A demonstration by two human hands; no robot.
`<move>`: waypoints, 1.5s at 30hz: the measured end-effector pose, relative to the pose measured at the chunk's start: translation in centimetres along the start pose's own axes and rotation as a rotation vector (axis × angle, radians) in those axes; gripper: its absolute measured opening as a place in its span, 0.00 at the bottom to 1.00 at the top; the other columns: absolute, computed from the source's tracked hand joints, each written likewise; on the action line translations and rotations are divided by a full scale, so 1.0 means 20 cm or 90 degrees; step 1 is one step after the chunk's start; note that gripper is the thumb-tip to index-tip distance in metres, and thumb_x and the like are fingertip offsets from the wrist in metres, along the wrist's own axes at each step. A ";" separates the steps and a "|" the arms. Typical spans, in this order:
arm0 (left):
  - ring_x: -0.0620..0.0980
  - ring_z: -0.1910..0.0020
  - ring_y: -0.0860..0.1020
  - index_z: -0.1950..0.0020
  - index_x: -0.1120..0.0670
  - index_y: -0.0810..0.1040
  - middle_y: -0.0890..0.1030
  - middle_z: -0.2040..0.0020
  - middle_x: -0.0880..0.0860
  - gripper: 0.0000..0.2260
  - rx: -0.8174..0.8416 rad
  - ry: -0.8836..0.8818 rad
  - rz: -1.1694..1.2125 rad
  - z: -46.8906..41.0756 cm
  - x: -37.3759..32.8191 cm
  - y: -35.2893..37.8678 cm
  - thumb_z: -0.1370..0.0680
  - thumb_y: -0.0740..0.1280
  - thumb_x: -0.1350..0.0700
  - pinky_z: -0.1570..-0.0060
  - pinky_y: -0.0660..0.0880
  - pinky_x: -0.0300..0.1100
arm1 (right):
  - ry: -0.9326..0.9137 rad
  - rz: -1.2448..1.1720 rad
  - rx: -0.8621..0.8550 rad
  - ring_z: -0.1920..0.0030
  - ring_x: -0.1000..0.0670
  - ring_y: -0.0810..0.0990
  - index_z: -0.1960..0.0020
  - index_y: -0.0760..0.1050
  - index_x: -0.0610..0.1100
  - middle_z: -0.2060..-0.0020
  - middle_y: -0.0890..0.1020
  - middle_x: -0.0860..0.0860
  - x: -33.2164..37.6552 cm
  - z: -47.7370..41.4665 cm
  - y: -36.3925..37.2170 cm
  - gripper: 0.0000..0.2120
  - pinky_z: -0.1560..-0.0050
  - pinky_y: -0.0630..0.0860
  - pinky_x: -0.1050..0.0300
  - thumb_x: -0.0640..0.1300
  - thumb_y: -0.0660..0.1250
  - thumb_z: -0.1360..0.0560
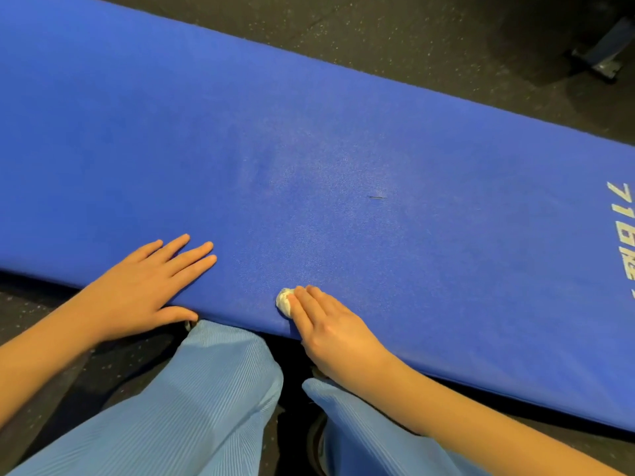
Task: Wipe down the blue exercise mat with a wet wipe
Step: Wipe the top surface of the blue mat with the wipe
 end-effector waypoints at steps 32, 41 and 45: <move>0.56 0.34 0.74 0.32 0.55 0.74 0.74 0.31 0.51 0.32 -0.081 0.139 0.091 -0.32 -0.63 -0.23 0.20 0.47 0.34 0.36 0.62 0.48 | 0.198 -0.078 0.027 0.50 0.51 0.81 0.37 0.71 0.48 0.46 0.81 0.54 -0.36 0.57 -0.42 0.20 0.63 0.77 0.62 0.42 0.61 0.28; 0.43 0.25 0.54 0.25 0.48 0.65 0.58 0.25 0.41 0.41 -0.048 -0.037 0.251 -0.44 -0.44 -0.14 0.26 0.35 0.27 0.28 0.46 0.42 | 0.314 -0.156 0.190 0.25 0.48 0.60 0.23 0.59 0.46 0.24 0.59 0.53 -0.39 0.68 -0.12 0.30 0.26 0.50 0.53 0.58 0.37 0.17; 0.40 0.25 0.51 0.24 0.47 0.63 0.55 0.25 0.39 0.43 -0.027 -0.075 0.264 -0.44 -0.44 -0.12 0.29 0.33 0.26 0.28 0.41 0.40 | 0.350 -0.253 0.225 0.24 0.58 0.43 0.22 0.49 0.50 0.24 0.48 0.59 -0.42 0.53 -0.05 0.36 0.26 0.35 0.61 0.62 0.31 0.26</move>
Point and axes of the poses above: each hand's wrist, its own z-axis away from the middle knuckle, its own y-axis out of the palm, x = y × z, the point moved 9 cm from there along -z, towards the middle knuckle
